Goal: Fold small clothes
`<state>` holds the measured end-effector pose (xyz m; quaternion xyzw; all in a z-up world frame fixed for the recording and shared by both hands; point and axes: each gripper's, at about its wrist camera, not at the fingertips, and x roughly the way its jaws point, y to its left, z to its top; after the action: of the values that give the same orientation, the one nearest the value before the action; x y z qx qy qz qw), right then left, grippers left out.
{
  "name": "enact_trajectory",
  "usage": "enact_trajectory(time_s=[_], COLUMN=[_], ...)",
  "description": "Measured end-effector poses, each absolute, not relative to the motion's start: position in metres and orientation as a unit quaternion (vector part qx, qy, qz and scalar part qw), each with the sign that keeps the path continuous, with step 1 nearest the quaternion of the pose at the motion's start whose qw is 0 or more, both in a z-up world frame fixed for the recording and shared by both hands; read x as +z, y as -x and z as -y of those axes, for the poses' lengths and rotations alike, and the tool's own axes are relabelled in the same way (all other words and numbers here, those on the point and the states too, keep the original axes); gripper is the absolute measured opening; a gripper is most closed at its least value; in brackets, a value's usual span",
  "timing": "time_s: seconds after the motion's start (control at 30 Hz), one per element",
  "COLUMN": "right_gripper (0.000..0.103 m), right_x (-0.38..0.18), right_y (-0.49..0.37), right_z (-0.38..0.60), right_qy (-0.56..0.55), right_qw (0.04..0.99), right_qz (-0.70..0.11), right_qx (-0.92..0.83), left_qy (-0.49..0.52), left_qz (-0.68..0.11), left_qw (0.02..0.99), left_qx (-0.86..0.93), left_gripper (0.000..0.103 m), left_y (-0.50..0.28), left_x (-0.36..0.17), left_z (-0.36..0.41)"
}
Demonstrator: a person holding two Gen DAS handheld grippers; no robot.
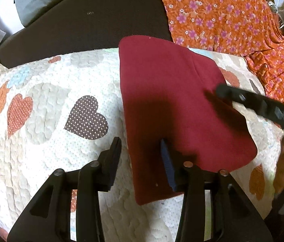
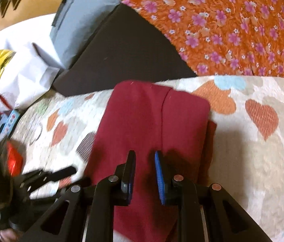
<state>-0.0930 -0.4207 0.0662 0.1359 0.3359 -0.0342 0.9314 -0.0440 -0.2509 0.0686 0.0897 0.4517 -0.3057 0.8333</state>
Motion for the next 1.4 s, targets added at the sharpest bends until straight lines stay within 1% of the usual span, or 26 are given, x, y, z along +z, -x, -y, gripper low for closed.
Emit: enact_trajectory(time_s=[0.13, 0.23, 0.33, 0.43, 0.57, 0.67, 0.77, 0.87, 1.07, 1.2, 1.4], right_gripper=[0.018, 0.018, 0.018, 0.018, 0.019, 0.021, 0.028, 0.030, 0.031, 0.039, 0.040], right_x=[0.066, 0.067, 0.063, 0.049, 0.048, 0.054, 0.063, 0.064, 0.044, 0.021, 0.023], right_y=[0.069, 0.054, 0.040, 0.023, 0.021, 0.029, 0.051, 0.078, 0.118, 0.123, 0.127], right_z=[0.438, 0.450, 0.458, 0.463, 0.463, 0.462, 0.456, 0.444, 0.427, 0.433, 0.434], right_qy=[-0.150, -0.151, -0.152, -0.142, -0.136, -0.140, -0.145, -0.138, -0.108, -0.129, -0.138], right_qw=[0.931, 0.931, 0.928, 0.918, 0.920, 0.918, 0.920, 0.924, 0.925, 0.915, 0.915], right_qz=[-0.328, -0.323, -0.327, -0.357, -0.353, -0.358, -0.355, -0.351, -0.356, -0.372, -0.369], right_qx=[-0.062, -0.082, -0.090, -0.098, -0.099, -0.092, -0.078, -0.070, -0.083, -0.087, -0.083], left_qy=[-0.088, -0.081, -0.074, -0.076, -0.082, -0.083, -0.082, -0.085, -0.085, -0.083, -0.068], left_qz=[-0.445, -0.444, -0.448, -0.446, -0.443, -0.443, -0.444, -0.443, -0.443, -0.445, -0.447], left_qw=[0.837, 0.840, 0.838, 0.839, 0.840, 0.840, 0.840, 0.841, 0.841, 0.840, 0.841], left_qx=[-0.305, -0.301, -0.303, -0.304, -0.302, -0.301, -0.300, -0.298, -0.299, -0.298, -0.298], left_gripper=[0.047, 0.054, 0.056, 0.057, 0.057, 0.057, 0.057, 0.057, 0.058, 0.059, 0.059], left_y=[0.040, 0.036, 0.031, 0.031, 0.033, 0.033, 0.033, 0.034, 0.036, 0.035, 0.034], left_x=[0.069, 0.068, 0.067, 0.067, 0.067, 0.068, 0.068, 0.067, 0.066, 0.066, 0.068], left_z=[0.254, 0.253, 0.252, 0.253, 0.255, 0.255, 0.254, 0.255, 0.254, 0.253, 0.250])
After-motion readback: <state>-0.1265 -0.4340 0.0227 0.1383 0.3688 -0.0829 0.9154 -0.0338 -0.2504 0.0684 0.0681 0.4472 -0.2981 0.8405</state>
